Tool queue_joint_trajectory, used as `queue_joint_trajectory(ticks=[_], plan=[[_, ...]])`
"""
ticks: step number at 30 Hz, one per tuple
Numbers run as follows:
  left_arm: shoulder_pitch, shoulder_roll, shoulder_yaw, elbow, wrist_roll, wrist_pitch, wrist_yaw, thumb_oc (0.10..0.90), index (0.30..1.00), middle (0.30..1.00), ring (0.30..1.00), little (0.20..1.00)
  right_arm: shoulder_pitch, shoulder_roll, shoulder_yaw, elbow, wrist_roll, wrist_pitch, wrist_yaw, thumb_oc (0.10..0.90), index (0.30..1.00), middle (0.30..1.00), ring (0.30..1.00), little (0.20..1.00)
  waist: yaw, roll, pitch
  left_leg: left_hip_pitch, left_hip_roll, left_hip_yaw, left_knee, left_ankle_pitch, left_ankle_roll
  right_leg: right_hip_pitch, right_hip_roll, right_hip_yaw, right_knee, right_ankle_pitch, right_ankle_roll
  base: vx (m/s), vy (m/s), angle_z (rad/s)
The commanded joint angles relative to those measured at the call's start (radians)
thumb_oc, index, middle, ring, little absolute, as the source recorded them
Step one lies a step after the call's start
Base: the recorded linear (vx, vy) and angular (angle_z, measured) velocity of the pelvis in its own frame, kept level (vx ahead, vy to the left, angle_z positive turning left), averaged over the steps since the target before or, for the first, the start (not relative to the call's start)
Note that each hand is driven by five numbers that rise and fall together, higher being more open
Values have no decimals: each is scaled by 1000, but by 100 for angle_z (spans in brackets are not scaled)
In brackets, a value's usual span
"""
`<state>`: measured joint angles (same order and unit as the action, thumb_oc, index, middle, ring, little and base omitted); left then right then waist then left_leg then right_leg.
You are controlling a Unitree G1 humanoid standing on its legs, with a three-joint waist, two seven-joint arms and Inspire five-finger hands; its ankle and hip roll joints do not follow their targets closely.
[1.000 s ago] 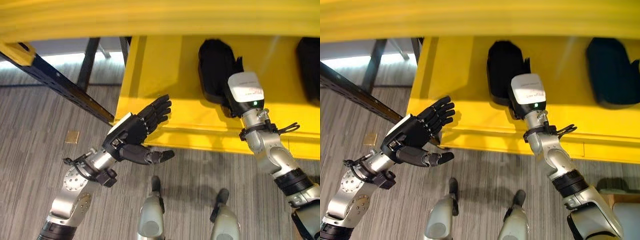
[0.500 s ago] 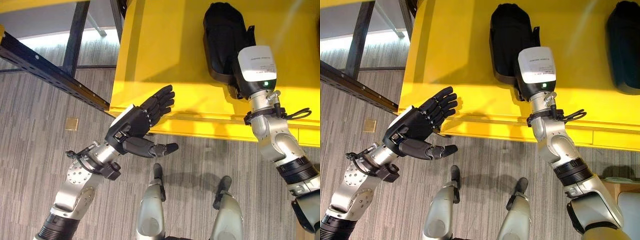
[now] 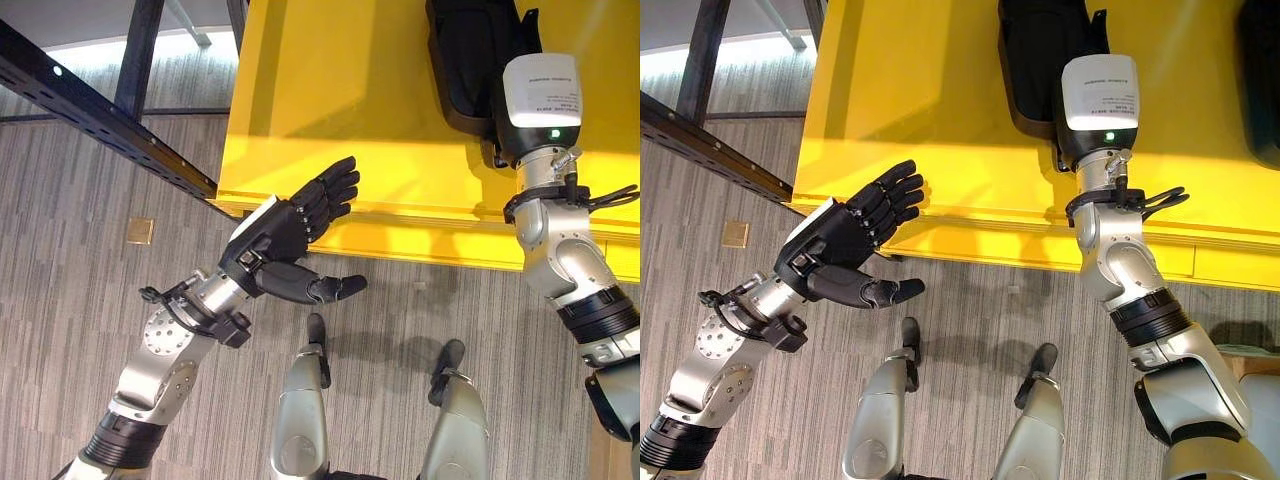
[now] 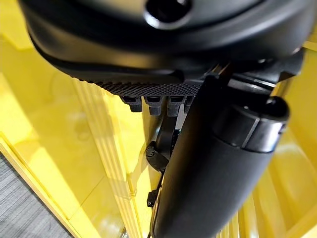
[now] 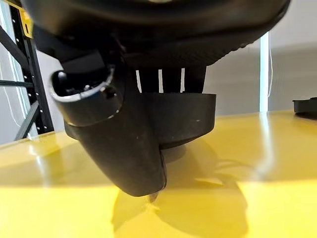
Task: Move parts from the plastic box to the shelf.
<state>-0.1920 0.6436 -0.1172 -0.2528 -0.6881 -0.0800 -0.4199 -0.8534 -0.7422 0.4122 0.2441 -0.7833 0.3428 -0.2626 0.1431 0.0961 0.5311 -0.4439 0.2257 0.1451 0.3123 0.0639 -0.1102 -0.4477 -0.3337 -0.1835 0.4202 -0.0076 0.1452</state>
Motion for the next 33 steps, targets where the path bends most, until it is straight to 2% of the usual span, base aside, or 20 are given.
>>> queue_joint_trajectory(ticks=[1, 5, 18, 22, 28, 33], plan=[[-70, -12, 48, -107, -18, -68, -7, 900, 1000, 1000, 1000, 1000, -132, -46, -20, 16, -31, 29, -28, 400, 300, 300, 300, 300, 5, -29, -11, 5, -30, -28, 25, -59, 29, 25, 30, 6, 87, -106, -39, 32, -17, 1], [-72, -15, 49, -103, -14, -65, -20, 900, 1000, 1000, 1000, 1000, -137, -47, -21, 43, -13, 52, -41, 400, 300, 300, 300, 300, 7, -31, -11, 6, -29, -26, 25, -60, 28, 25, 33, 2, 91, -111, -42, 0, 0, 0], [-53, -18, 62, -98, -28, -63, -35, 900, 1000, 1000, 1000, 1000, -102, -46, -41, 63, 18, 55, -41, 400, 300, 300, 300, 300, 0, -30, -11, 23, -32, -20, 29, -71, 30, 32, 37, 1, 105, -125, -45, 7, 0, 0], [-47, -21, 64, -99, -24, -66, -40, 900, 1000, 1000, 1000, 1000, -91, -38, -46, 71, 31, 57, -52, 400, 300, 300, 300, 300, 0, -28, -11, 19, -30, -19, 30, -67, 31, 27, 39, 1, 107, -120, -48, 0, 0, 0], [-44, -32, 56, -100, -12, -67, -37, 900, 1000, 1000, 1000, 1000, -61, -11, -64, 78, 88, 107, -70, 400, 300, 300, 300, 300, -5, -29, -11, 24, -32, -16, 31, -73, 32, 31, 38, 5, 106, -123, -46, 0, 0, 0], [-48, -39, 53, -97, -8, -65, -38, 900, 1000, 1000, 1000, 1000, -53, 17, -87, 105, 119, 104, -97, 400, 300, 300, 300, 300, -5, -27, -11, 28, -34, -14, 32, -78, 35, 35, 39, 5, 104, -125, -47, 0, 0, 0]])
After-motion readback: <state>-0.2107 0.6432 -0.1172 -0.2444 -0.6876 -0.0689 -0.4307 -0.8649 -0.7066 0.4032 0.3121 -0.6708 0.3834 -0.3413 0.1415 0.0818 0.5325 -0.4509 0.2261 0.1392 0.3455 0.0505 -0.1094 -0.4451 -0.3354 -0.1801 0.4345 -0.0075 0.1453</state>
